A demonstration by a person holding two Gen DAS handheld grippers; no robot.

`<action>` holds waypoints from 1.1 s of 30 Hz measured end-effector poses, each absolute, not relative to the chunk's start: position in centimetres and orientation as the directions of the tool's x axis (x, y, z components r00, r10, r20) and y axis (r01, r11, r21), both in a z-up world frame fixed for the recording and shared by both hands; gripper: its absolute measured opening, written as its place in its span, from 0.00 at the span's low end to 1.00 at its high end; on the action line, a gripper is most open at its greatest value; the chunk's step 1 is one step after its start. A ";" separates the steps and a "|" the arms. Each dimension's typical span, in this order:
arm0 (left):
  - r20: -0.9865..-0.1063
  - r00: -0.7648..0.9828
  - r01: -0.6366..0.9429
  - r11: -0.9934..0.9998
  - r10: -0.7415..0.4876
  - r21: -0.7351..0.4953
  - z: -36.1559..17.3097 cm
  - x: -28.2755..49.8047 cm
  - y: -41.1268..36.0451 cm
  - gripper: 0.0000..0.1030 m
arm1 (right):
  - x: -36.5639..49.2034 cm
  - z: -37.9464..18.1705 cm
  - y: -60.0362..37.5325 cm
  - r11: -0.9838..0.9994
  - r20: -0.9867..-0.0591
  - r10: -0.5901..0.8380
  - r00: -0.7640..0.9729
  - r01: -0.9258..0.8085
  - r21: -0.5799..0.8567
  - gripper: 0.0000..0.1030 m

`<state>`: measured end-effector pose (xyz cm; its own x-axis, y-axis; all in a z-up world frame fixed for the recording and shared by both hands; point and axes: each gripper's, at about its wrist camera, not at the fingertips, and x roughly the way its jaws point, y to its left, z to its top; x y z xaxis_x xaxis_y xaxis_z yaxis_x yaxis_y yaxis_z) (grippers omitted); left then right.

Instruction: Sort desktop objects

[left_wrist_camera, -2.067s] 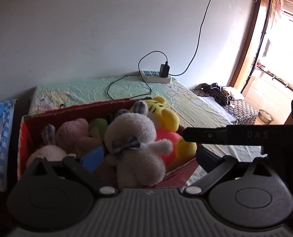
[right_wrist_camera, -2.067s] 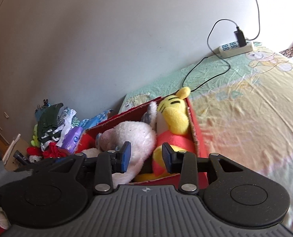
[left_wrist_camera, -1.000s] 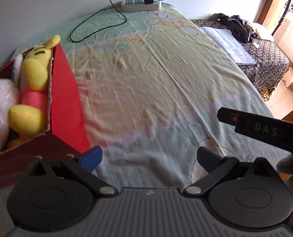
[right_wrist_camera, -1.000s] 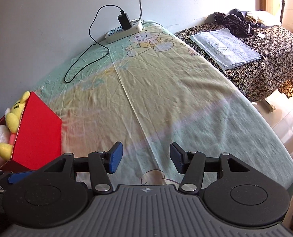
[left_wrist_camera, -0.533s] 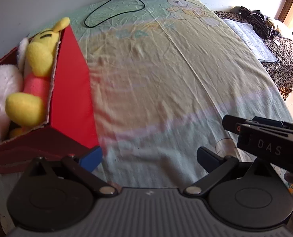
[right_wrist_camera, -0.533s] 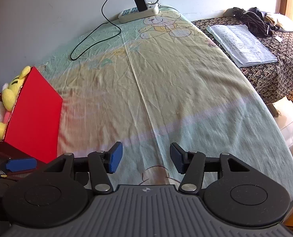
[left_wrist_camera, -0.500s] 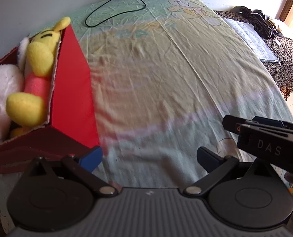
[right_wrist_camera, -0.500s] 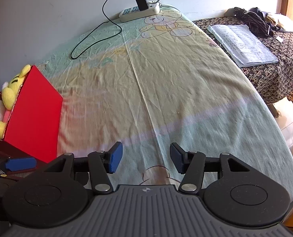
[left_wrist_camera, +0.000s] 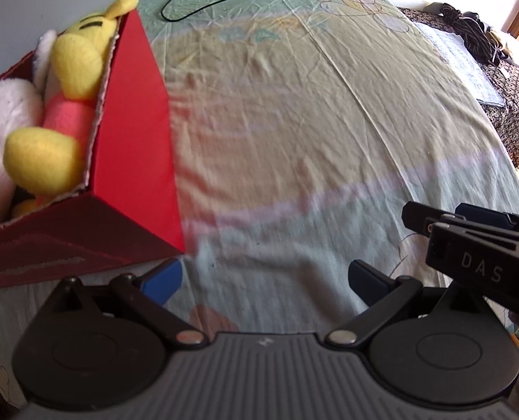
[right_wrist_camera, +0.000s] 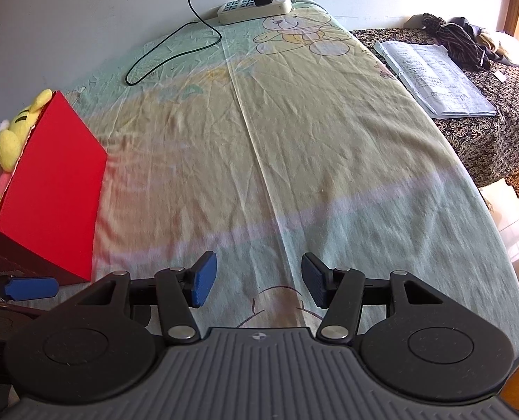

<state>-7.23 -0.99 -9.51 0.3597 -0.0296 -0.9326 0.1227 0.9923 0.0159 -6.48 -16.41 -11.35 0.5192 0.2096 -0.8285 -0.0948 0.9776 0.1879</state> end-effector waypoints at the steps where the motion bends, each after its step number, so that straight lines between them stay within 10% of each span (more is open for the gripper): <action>1: -0.933 0.358 0.121 0.993 -0.030 0.014 -9.6 -7.3 -0.9 0.98 | -6.5 -11.3 -16.4 0.978 -0.829 0.207 0.519 -0.095 0.185 0.56; 33: -0.930 0.357 -0.101 0.993 0.086 0.053 -8.7 -11.5 7.0 0.98 | -9.2 -9.8 -8.0 0.934 -0.812 0.313 0.492 -0.314 0.170 0.62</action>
